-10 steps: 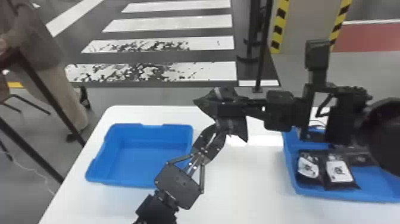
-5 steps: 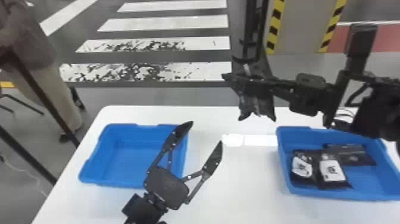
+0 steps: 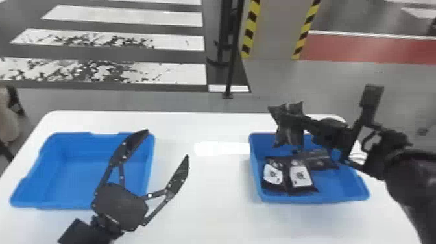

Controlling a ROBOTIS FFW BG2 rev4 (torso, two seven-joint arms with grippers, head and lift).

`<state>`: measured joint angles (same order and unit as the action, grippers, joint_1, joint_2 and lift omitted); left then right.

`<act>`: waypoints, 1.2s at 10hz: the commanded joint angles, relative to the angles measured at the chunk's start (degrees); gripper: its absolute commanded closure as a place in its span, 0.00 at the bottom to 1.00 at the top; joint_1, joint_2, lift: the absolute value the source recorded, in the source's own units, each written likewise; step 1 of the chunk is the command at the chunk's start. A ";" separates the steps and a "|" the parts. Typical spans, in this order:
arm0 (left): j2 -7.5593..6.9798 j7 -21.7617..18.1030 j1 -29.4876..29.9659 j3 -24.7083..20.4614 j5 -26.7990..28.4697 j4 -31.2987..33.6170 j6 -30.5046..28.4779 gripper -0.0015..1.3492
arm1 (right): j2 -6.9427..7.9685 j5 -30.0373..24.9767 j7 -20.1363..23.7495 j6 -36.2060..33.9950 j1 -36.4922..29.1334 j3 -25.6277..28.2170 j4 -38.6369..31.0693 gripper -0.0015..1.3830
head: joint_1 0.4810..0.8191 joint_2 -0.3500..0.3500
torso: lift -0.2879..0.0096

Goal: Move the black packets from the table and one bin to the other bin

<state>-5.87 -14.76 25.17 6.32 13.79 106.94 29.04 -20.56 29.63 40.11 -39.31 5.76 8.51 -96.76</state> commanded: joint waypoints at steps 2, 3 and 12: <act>0.25 0.00 0.00 -0.49 -0.08 -0.42 0.22 0.24 | 0.88 -4.72 -1.70 2.47 -2.10 3.26 5.43 0.92 | 0.63 0.25 | 0.60; 0.34 0.00 0.00 -0.61 -0.08 -0.56 0.64 0.25 | 0.96 -6.55 -2.67 4.15 -2.10 4.06 6.84 0.92 | 0.63 0.21 | 0.60; 6.02 0.79 7.59 -13.86 -14.36 5.48 -5.83 0.20 | 8.26 -7.12 -10.85 34.39 -29.66 9.77 -12.57 0.11 | 0.63 0.29 | 0.60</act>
<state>-0.45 -13.92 31.49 -6.23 -0.66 110.57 24.98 -13.53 22.78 29.31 -7.56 -20.43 17.34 -105.93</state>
